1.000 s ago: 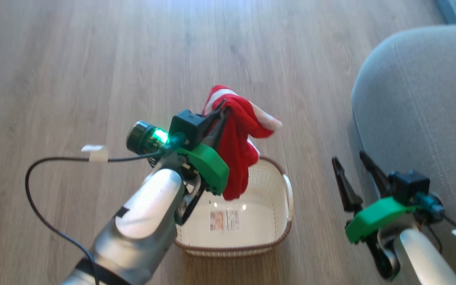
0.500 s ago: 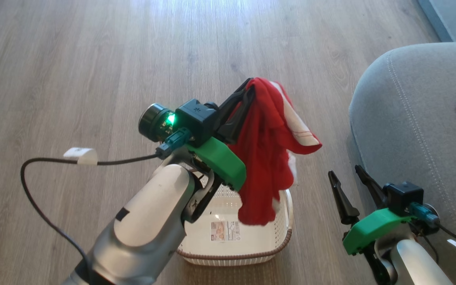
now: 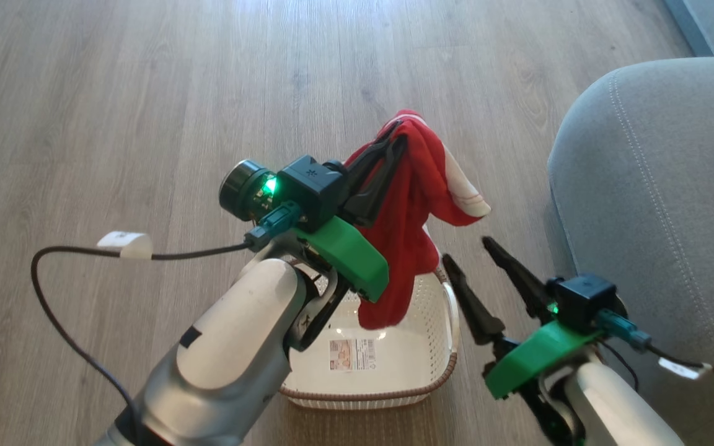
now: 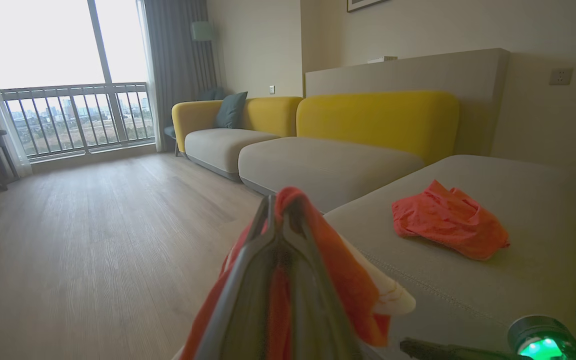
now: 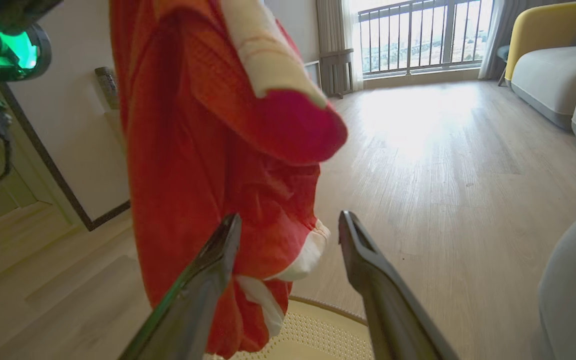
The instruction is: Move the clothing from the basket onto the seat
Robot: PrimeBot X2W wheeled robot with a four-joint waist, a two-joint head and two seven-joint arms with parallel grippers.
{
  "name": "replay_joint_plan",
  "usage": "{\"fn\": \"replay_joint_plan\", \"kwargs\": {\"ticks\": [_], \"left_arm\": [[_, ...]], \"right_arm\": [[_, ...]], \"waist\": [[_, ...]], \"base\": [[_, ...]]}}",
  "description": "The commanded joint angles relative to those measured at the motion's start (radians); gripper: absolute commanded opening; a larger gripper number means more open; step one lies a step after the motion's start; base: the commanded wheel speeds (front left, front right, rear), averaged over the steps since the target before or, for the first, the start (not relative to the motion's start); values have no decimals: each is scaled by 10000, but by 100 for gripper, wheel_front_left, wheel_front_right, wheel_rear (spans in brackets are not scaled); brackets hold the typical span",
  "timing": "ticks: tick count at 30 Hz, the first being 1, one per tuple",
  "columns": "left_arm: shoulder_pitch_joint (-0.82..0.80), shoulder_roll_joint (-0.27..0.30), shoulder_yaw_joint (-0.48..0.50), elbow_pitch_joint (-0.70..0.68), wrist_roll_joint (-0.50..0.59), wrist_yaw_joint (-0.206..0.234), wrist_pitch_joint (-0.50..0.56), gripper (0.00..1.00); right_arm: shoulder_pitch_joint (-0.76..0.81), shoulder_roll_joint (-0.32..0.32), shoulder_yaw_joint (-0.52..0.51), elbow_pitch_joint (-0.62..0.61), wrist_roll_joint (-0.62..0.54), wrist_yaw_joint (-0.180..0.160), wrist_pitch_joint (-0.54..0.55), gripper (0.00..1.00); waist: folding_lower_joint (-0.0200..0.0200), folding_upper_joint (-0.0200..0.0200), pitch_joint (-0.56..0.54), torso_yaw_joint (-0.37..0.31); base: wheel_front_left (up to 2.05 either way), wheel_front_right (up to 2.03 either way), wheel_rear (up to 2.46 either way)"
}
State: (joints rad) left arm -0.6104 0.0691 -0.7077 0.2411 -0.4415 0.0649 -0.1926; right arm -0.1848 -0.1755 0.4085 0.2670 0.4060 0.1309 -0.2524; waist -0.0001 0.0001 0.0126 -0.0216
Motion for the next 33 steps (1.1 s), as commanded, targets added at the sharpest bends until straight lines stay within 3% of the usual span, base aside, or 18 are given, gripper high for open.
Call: {"fn": "replay_joint_plan", "kwargs": {"ticks": [1, 5, 9, 23, 24, 25, 26, 33], "left_arm": [[-601, 156, 334, -304, -2, 33, 31, 0], [-673, 113, 267, -212, -48, 3, -15, 0], [-794, 48, 102, -130, -51, -46, -56, 0], [-964, -160, -886, 138, -418, -234, -183, 0], [-954, -170, -1019, 168, -494, -220, -213, 0], [-954, -170, -1019, 168, -494, -220, -213, 0], [-948, -173, -1070, 178, -534, -202, -225, 0], [-959, -182, -1208, 243, -708, -30, -332, 0]], "right_arm": [[-707, -161, 451, -563, 107, -2, -93, 100], [-1209, -169, 1264, -710, 222, -2, -93, 100], [-1826, -19, 1790, 42, 96, -2, -93, 100], [-3965, 1129, 2003, 2965, -470, -2, -93, 100], [-4110, 1188, 1717, 3193, -485, -2, -93, 31], [-4110, 1188, 1717, 3193, -485, -2, -93, 31], [-4136, 1207, 1562, 3276, -498, -2, -93, 0], [-4066, 1247, 1120, 3256, -619, -2, -93, 0]], "waist": [[1, -1, 34, 15], [1, -1, 90, 55], [1, -1, 103, 181], [1, -1, -64, 1063], [1, -1, -81, 1191], [1, -1, -81, 1191], [1, -1, -78, 1246], [1, -1, -5, 1316]], "base": [[0, 0, 0], [0, 0, 0], [0, 0, 0], [0, 0, 0], [0, 0, 0], [0, 0, 0], [0, 0, 0], [0, 0, 0]]}}
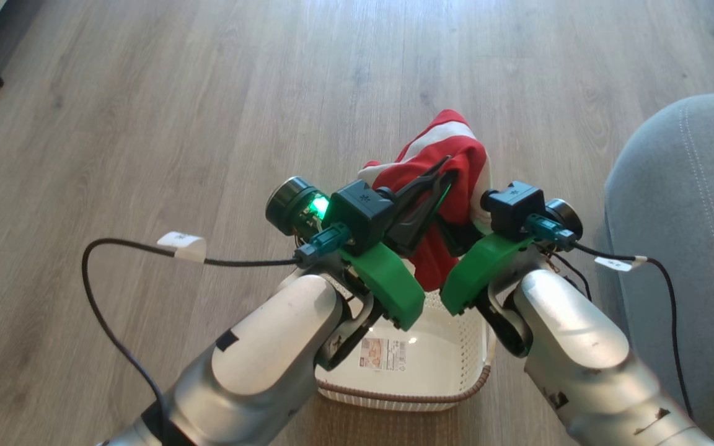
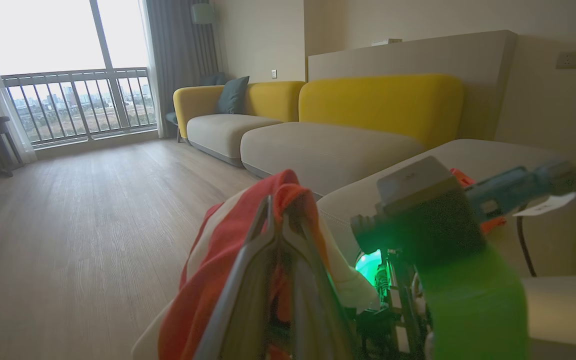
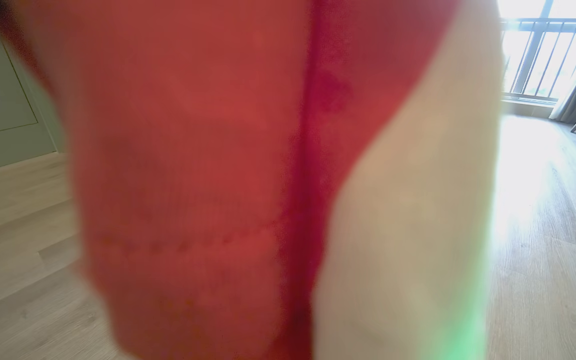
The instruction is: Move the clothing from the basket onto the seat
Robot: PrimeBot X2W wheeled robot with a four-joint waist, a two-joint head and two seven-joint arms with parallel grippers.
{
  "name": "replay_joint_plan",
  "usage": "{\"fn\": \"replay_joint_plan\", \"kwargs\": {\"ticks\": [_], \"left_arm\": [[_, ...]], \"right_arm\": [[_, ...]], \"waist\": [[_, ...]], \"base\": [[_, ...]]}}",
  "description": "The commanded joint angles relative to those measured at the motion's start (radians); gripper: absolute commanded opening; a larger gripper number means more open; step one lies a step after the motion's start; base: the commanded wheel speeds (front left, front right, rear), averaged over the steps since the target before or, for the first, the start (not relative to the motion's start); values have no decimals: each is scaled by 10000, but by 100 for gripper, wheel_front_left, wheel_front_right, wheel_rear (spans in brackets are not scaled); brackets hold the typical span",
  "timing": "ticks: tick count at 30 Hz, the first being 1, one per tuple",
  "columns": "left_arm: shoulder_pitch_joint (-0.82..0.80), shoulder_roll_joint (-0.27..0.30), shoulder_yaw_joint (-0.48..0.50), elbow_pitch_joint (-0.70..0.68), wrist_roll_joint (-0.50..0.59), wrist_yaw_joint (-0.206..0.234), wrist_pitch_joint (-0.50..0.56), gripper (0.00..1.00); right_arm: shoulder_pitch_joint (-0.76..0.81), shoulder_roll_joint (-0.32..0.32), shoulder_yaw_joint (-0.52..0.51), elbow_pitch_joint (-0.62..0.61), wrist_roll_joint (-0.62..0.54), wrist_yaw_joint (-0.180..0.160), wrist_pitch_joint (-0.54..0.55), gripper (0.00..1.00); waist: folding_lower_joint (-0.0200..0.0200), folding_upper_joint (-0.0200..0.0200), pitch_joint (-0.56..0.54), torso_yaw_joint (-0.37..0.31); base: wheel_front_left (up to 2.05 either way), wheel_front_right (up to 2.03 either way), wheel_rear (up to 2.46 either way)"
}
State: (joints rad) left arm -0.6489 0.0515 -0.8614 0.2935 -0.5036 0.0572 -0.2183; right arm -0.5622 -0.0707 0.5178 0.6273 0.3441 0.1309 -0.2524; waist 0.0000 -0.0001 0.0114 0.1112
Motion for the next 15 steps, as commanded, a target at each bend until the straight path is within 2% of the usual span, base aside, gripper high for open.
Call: {"fn": "replay_joint_plan", "kwargs": {"ticks": [1, 6, 7, 8, 9, 15], "left_arm": [[-578, -6, 324, -281, -96, 71, -95, 0], [-566, -7, 300, -251, -76, 147, -219, 0], [-548, -6, 300, -233, -51, 167, -245, 23], [-524, -2, 290, -212, -33, 158, -269, 50], [-497, 16, 274, -156, -7, 156, -284, 100], [-308, 151, 286, 209, 73, 126, -360, 100]], "right_arm": [[-262, 200, -14, -420, -3, -2, -93, 0], [-42, 202, -410, -975, -185, -2, -93, 0], [27, 202, -514, -1131, -262, -2, -93, 0], [109, 201, -642, -1284, -333, -2, -93, 0], [196, 188, -763, -1424, -408, -2, -93, 0], [642, -2, -1502, -2058, -660, -2, -93, 0]], "waist": [[0, 1, 28, -45], [0, 1, 97, -293], [0, 1, 115, -353], [0, 1, 128, -415], [0, 1, 143, -492], [0, 1, 249, -1111]], "base": [[0, 0, 0], [0, 0, 0], [0, 0, 0], [0, 0, 0], [0, 0, 0], [0, 0, 0]]}}
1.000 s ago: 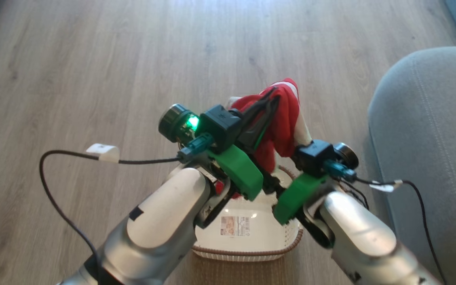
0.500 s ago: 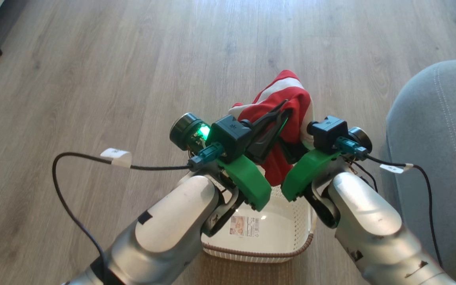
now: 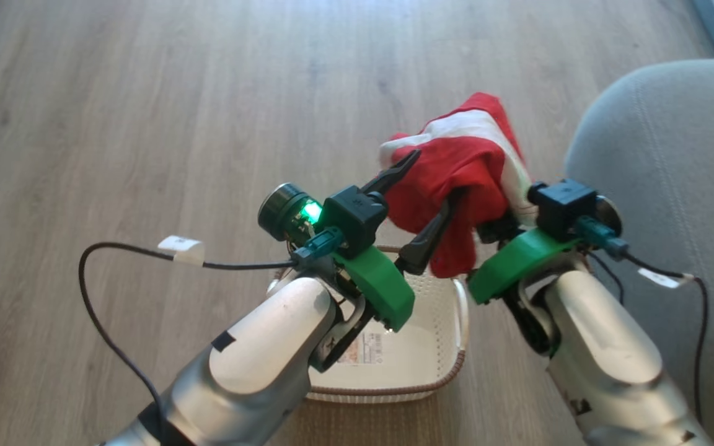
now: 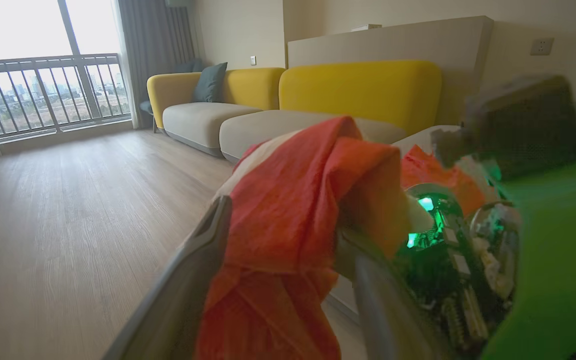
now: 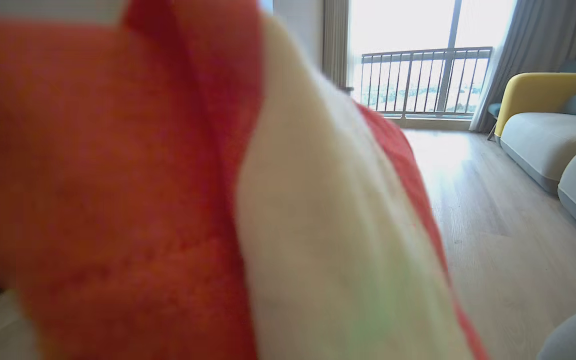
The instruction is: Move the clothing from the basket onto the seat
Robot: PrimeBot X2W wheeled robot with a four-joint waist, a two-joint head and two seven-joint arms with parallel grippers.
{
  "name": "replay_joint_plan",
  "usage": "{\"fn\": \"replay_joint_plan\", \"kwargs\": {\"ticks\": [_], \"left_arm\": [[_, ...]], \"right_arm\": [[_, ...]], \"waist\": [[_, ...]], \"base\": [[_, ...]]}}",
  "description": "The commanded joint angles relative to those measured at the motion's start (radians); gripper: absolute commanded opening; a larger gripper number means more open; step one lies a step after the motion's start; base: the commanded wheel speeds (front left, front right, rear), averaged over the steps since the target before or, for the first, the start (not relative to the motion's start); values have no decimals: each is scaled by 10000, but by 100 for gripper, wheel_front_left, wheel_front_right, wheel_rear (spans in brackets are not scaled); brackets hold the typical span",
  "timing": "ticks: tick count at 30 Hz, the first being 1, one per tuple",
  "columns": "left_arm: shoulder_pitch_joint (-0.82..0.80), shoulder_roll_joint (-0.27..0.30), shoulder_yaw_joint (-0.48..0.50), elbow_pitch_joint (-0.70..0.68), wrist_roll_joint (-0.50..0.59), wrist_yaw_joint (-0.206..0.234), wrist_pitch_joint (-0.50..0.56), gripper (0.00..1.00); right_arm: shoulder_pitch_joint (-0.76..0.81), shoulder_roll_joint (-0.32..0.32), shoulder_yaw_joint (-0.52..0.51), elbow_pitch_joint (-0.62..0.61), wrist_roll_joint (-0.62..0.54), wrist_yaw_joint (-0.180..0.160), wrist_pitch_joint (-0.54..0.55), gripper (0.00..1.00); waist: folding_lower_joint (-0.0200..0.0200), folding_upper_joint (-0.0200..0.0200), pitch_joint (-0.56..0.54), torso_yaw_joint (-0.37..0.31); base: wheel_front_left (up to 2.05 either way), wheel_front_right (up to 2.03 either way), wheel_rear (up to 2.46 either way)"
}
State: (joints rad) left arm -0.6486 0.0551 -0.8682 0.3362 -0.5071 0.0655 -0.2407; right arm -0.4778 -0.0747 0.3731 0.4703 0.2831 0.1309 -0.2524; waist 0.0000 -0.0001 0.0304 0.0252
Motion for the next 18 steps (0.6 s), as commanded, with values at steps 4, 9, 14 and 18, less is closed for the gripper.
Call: {"fn": "replay_joint_plan", "kwargs": {"ticks": [4, 9, 14, 18], "left_arm": [[-218, 218, 348, -25, 168, -45, -167, 100], [-72, 414, 422, 212, 231, -212, -194, 100], [72, 597, 659, 314, 390, -270, -205, 100], [226, 641, 938, 186, 579, -360, -207, 100]], "right_arm": [[-15, -67, -619, -969, -137, -2, -93, 0], [142, -179, -1138, -1556, -220, -2, -94, 0], [223, -252, -1387, -2002, -222, -2, -94, 0], [343, -277, -1524, -2263, -167, -2, -94, 0]], "waist": [[0, 1, 216, -850], [0, 1, 461, -1838], [0, 1, 750, -2979], [0, 1, 821, -3854]], "base": [[0, 0, 0], [0, 0, 0], [0, 0, 0], [0, 0, 0]]}}
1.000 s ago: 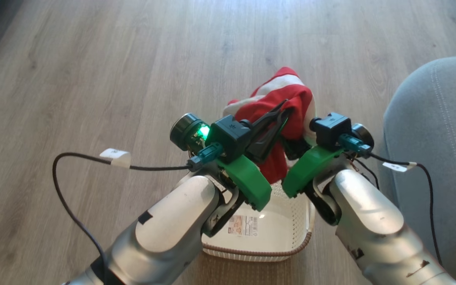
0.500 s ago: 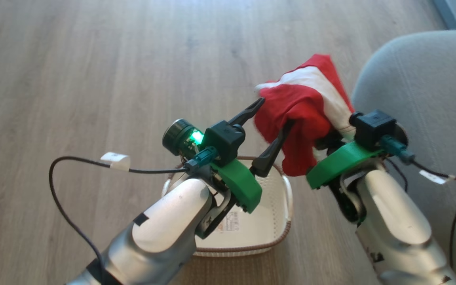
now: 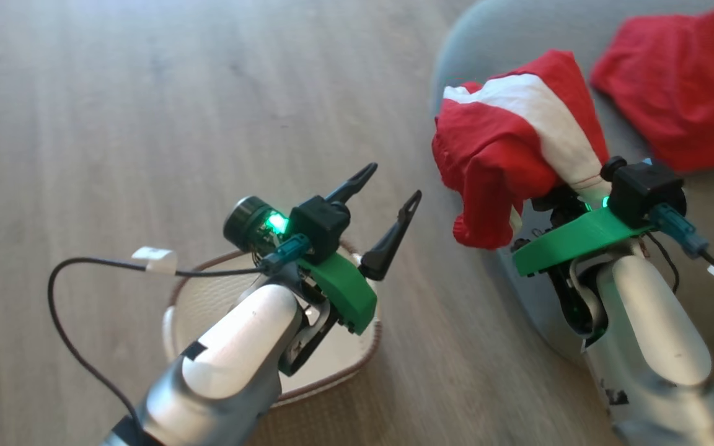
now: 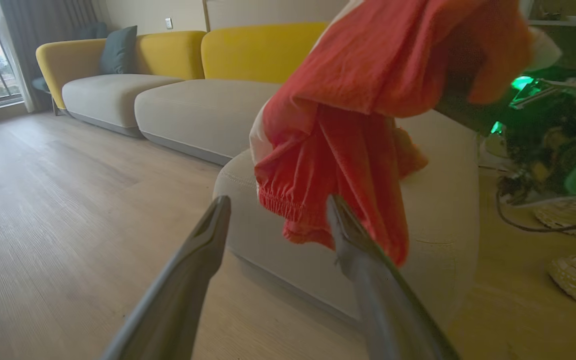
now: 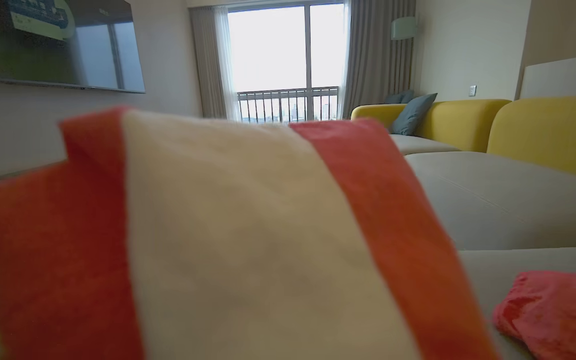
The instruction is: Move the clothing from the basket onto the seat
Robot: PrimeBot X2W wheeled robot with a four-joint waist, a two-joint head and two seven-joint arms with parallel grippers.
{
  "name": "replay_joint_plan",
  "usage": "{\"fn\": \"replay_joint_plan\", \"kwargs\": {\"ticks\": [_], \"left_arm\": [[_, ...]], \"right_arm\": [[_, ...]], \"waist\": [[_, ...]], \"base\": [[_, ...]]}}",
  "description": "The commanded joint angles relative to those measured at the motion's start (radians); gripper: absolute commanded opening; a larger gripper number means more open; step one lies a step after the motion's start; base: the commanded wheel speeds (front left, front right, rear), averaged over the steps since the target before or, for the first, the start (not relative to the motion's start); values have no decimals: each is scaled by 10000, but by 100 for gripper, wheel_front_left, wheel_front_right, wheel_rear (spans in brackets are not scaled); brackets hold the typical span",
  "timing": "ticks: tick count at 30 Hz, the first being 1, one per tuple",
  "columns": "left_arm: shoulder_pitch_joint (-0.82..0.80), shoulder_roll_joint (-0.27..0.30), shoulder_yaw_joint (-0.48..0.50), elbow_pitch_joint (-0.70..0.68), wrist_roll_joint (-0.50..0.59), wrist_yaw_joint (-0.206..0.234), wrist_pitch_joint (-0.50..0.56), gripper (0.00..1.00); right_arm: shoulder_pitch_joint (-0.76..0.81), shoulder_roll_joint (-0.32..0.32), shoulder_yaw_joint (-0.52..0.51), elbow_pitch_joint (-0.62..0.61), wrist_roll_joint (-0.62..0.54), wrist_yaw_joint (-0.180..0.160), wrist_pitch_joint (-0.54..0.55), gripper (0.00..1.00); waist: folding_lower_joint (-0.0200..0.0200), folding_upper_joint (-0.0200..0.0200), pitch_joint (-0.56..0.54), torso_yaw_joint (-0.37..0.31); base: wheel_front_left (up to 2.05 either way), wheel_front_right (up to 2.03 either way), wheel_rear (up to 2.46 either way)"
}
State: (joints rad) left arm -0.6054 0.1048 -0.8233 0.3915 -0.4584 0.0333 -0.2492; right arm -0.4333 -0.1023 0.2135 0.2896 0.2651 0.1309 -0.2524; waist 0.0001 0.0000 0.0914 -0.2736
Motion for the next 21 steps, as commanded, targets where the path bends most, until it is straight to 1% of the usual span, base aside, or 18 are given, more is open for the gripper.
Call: {"fn": "replay_joint_plan", "kwargs": {"ticks": [1, 7, 14, 17, 21], "left_arm": [[-206, 144, 489, -366, 92, -38, -123, 100], [91, 179, 908, -419, 303, -75, -124, 100], [-336, -84, 767, -72, 605, -667, -125, 100], [-444, -224, 753, 100, 647, -895, -125, 100], [-300, -264, 1020, 72, 726, -1092, -125, 100]], "right_arm": [[-101, -1, 72, -457, 13, -2, -94, 0], [74, -58, 54, -740, 137, -2, -94, 0], [780, -113, -1127, -1757, 29, -2, -94, 0], [1244, -39, -1613, -2238, -92, -2, -94, 0], [1856, 156, -1945, -2718, -360, -2, -94, 0]], "waist": [[-1, 0, 211, -866], [-1, 0, 242, -2204], [-1, 0, 691, -2596], [-1, 0, 826, -2693], [-1, 0, 938, -2704]], "base": [[0, 0, 0], [0, 0, 0], [0, 0, 0], [0, 0, 0], [0, 0, 0]]}}
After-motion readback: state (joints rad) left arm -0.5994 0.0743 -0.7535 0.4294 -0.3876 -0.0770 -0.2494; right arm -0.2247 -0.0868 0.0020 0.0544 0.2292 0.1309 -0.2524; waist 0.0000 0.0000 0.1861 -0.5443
